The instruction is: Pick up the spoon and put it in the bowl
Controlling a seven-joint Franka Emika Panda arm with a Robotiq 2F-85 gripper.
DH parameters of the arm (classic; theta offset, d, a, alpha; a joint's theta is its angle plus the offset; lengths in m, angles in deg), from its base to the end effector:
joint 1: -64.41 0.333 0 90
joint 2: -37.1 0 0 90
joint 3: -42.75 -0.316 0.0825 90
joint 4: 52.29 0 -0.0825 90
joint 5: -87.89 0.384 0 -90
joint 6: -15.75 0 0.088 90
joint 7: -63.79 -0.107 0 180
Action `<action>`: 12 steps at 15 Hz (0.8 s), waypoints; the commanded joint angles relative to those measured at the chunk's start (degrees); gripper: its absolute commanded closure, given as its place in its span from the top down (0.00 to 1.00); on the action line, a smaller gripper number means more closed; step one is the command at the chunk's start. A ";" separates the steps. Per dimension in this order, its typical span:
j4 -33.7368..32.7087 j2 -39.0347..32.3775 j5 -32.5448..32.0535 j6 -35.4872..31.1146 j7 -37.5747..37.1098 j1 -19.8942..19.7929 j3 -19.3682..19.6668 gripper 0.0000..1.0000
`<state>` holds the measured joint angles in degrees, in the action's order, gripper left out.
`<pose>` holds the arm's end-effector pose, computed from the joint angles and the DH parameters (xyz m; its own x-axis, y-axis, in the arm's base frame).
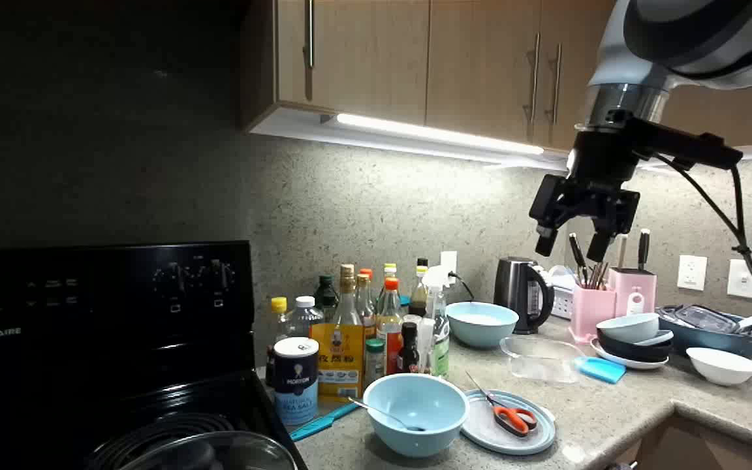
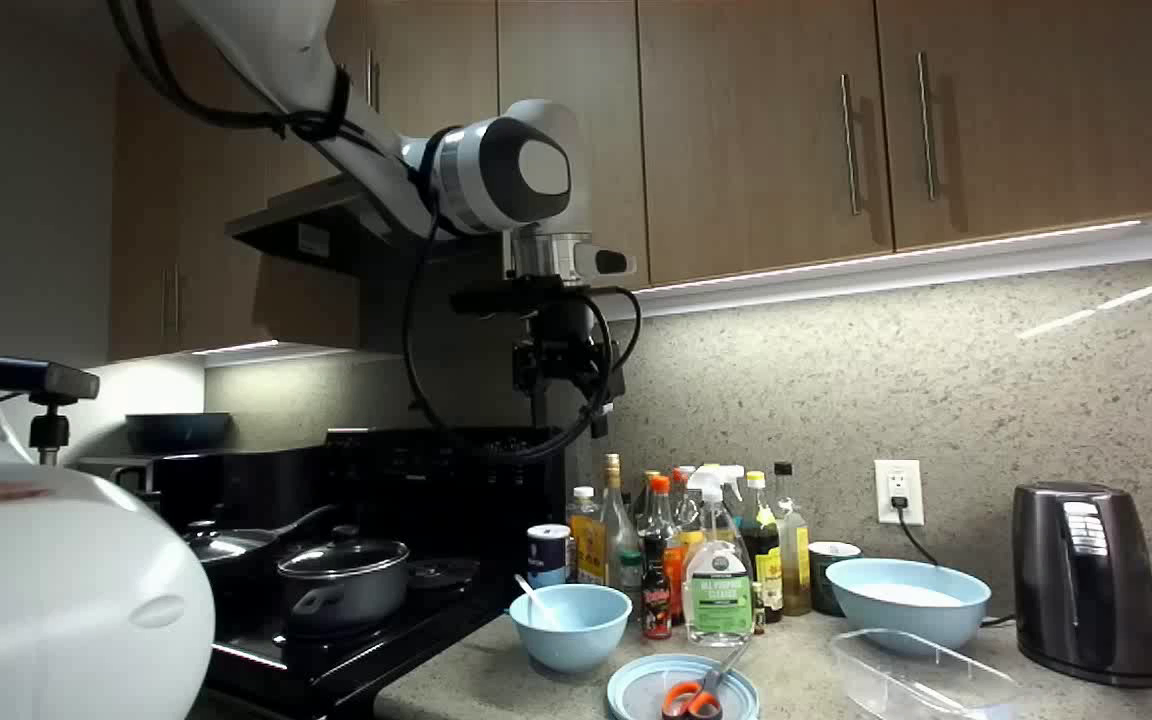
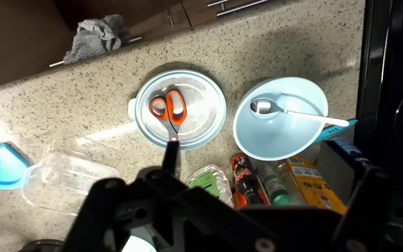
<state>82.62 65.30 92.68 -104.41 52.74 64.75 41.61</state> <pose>0.4252 0.0159 0.5356 0.9546 -0.2078 0.2134 -0.1870 -0.9758 -0.1136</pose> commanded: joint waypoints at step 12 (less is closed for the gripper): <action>-3.29 -5.08 -2.30 -1.49 0.76 0.52 -3.08 1.00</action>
<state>81.96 63.99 91.92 -104.42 52.82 64.88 40.19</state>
